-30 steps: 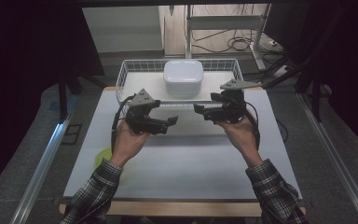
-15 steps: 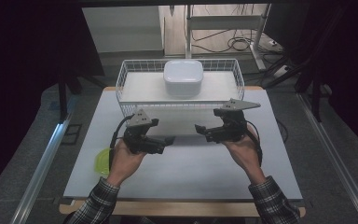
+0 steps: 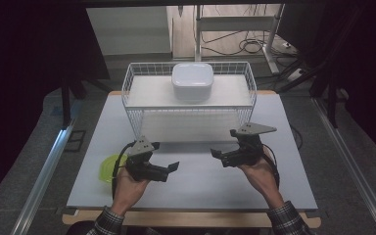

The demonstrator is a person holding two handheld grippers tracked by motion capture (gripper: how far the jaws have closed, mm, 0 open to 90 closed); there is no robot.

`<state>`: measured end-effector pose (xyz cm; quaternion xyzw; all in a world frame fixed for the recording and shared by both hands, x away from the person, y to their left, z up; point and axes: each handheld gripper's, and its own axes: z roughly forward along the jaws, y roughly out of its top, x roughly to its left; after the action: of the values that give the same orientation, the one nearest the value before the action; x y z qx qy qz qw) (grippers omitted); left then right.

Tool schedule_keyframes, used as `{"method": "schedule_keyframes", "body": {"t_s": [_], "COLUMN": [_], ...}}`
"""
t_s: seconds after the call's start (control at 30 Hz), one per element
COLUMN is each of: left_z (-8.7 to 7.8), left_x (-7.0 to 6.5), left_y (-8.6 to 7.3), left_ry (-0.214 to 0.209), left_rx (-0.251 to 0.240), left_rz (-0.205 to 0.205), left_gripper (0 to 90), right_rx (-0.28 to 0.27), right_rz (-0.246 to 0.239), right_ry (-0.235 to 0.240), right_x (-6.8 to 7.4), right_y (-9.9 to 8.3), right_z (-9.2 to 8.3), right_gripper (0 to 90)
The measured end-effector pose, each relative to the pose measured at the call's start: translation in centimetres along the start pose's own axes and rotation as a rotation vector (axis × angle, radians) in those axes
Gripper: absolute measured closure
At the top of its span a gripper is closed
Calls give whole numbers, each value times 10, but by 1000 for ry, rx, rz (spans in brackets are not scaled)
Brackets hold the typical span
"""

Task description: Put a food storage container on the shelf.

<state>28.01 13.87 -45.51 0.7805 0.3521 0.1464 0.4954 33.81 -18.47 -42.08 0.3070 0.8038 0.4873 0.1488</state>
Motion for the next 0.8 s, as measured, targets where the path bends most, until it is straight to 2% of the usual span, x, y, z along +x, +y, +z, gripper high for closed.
{"method": "schedule_keyframes", "body": {"t_s": [0.07,0.13,0.23,0.33,0.4,0.47,0.67,0.8], "left_z": [0,0,0,2,3,3,5,7], "left_x": [-1,-3,-5,-13,-16,-17,-14,-14], "left_y": [-4,-13,-19,-31,-38,-40,-58,-59], "left_ry": [3,20,26,76,88,85,64,74], "left_rx": [9,19,19,57,65,67,89,103], "left_rz": [2,16,25,104,124,120,66,68], "left_gripper": [25,26,26,24,23,23,24,26], "right_rx": [3,15,11,18,27,32,74,99], "right_rz": [3,1,4,13,15,15,18,14], "right_ry": [-1,2,12,16,18,17,35,36], "right_x": [1,3,4,5,6,7,14,16], "right_y": [-4,-17,-31,-43,-50,-53,-75,-80], "right_z": [0,-2,-2,-2,-2,-2,-2,1], "right_gripper": [0,0,0,0,0,0,0,0]}}
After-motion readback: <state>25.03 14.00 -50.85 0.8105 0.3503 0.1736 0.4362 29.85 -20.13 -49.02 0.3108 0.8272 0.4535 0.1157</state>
